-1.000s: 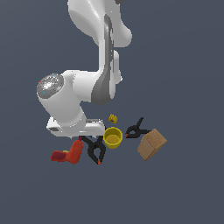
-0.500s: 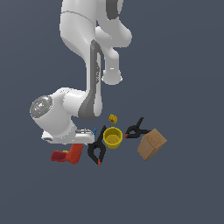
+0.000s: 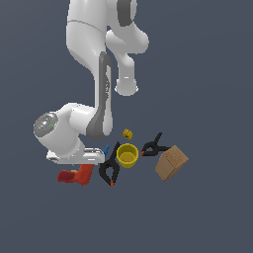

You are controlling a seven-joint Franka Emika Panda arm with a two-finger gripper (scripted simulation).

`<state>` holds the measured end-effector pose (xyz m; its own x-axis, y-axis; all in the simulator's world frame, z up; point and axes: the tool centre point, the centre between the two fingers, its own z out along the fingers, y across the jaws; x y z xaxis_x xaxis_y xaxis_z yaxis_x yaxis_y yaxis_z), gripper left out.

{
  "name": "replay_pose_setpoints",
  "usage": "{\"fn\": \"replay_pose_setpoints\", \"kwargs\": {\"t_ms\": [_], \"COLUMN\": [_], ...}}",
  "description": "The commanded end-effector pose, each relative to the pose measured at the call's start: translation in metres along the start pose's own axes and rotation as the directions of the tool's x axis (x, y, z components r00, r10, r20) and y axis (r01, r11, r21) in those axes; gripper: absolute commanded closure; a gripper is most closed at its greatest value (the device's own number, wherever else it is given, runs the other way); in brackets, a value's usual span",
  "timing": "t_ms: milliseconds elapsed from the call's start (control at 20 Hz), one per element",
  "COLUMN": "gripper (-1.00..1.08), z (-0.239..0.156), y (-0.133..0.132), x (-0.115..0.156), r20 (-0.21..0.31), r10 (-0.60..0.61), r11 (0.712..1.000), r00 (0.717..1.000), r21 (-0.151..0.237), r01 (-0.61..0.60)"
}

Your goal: Pick up a designated object from a clutter of objects.

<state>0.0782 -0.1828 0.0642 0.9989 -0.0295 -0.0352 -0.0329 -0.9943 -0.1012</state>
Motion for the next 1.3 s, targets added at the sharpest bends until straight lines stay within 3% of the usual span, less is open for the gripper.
{"fn": "replay_pose_setpoints", "kwargs": {"t_ms": [0, 400, 450, 1250], "gripper": [-1.0, -1.0, 1.08, 1.08], "z": [0.005, 0.03, 0.03, 0.022], "y": [0.0, 0.0, 0.0, -0.01], "x": [0.0, 0.0, 0.0, -0.002], "r20": [0.001, 0.0, 0.0, 0.0], "r10": [0.0, -0.001, -0.001, 0.0], "r11": [1.0, 1.0, 1.0, 1.0], "r00": [1.0, 1.0, 1.0, 1.0], "r21": [0.0, 0.001, 0.001, 0.0], "r01": [0.0, 0.001, 0.001, 0.0]}}
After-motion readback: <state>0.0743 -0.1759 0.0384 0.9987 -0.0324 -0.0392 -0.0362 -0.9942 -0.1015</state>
